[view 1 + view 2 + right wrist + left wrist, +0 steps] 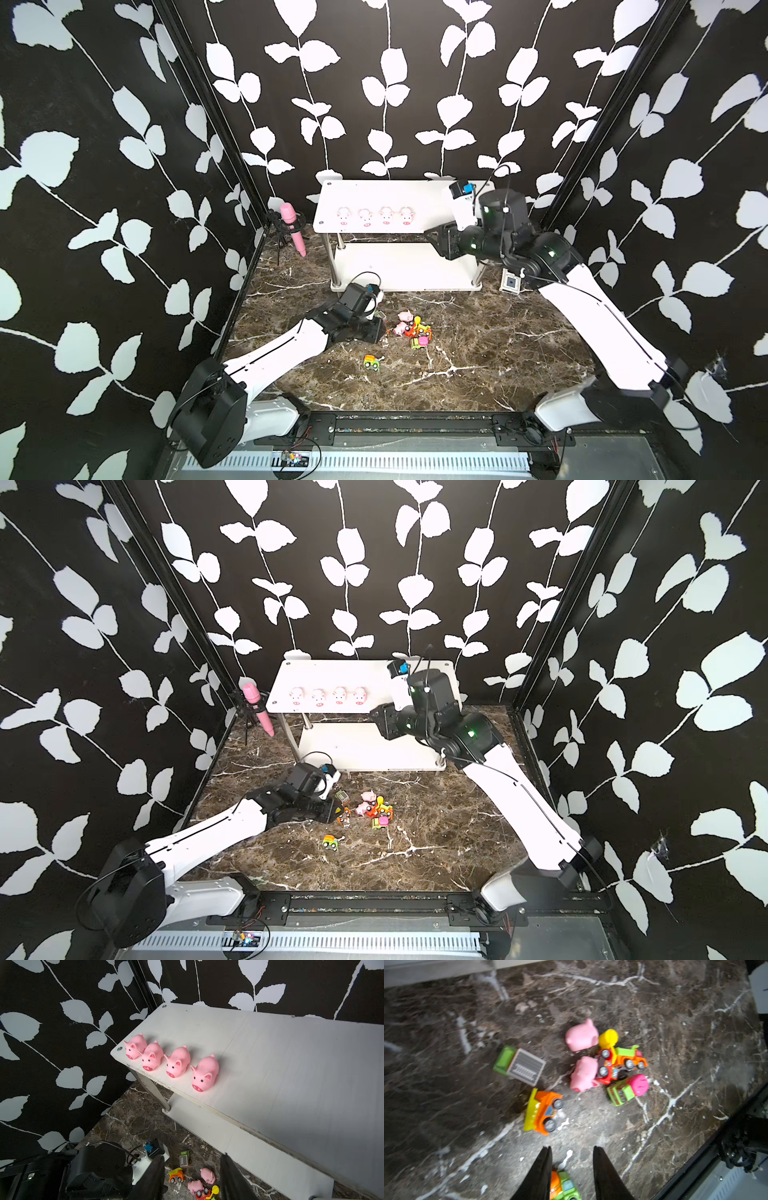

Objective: Organize plastic toys on shelves
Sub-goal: Pick up the plastic toy at the center of the board.

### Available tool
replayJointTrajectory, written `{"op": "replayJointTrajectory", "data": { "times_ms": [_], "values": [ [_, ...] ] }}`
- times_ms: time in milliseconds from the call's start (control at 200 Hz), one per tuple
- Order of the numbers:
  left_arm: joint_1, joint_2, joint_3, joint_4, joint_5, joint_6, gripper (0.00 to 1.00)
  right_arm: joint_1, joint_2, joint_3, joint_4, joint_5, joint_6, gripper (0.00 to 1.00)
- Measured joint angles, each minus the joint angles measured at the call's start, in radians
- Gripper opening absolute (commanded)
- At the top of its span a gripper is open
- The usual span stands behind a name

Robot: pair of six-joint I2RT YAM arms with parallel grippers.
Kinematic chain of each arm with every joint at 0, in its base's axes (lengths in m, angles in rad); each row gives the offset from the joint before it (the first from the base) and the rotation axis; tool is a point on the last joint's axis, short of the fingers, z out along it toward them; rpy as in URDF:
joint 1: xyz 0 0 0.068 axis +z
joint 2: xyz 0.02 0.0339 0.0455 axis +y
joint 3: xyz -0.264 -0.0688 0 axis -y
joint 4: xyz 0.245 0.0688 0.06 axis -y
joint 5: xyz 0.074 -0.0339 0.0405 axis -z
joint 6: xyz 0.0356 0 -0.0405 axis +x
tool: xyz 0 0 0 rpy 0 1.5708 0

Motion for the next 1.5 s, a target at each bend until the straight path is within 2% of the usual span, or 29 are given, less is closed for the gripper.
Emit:
{"op": "replayJointTrajectory", "data": {
  "times_ms": [140, 350, 625, 875, 1020, 1125, 1205, 1345, 1500],
  "values": [
    [-0.049, 0.094, 0.079, 0.028, 0.0, 0.032, 0.33, 0.0, -0.085, -0.179, 0.045, -0.002, 0.0, 0.45],
    [-0.055, 0.245, 0.167, 0.053, -0.002, 0.097, 0.32, 0.0, -0.192, -0.428, 0.075, -0.016, 0.004, 0.46],
    [-0.058, 0.373, 0.232, 0.058, -0.067, 0.131, 0.23, 0.0, -0.27, -0.68, 0.153, -0.047, 0.069, 0.46],
    [-0.06, 0.429, 0.232, 0.062, -0.09, 0.117, 0.24, 0.0, -0.275, -0.732, 0.187, -0.059, 0.109, 0.46],
    [-0.06, 0.436, 0.224, 0.075, -0.092, 0.104, 0.35, 0.0, -0.275, -0.734, 0.199, -0.063, 0.116, 0.46],
    [-0.06, 0.438, 0.213, 0.087, -0.093, 0.098, 0.36, 0.0, -0.275, -0.734, 0.206, -0.064, 0.119, 0.46],
    [-0.06, 0.44, 0.206, 0.101, -0.092, 0.094, 0.3, 0.0, -0.275, -0.737, 0.211, -0.064, 0.123, 0.46],
    [-0.06, 0.441, 0.187, 0.133, -0.084, 0.082, 0.13, 0.0, -0.274, -0.745, 0.211, -0.064, 0.13, 0.46],
    [-0.06, 0.43, 0.156, 0.172, -0.079, 0.051, 0.07, 0.0, -0.271, -0.747, 0.211, -0.064, 0.133, 0.47]
  ]
}}
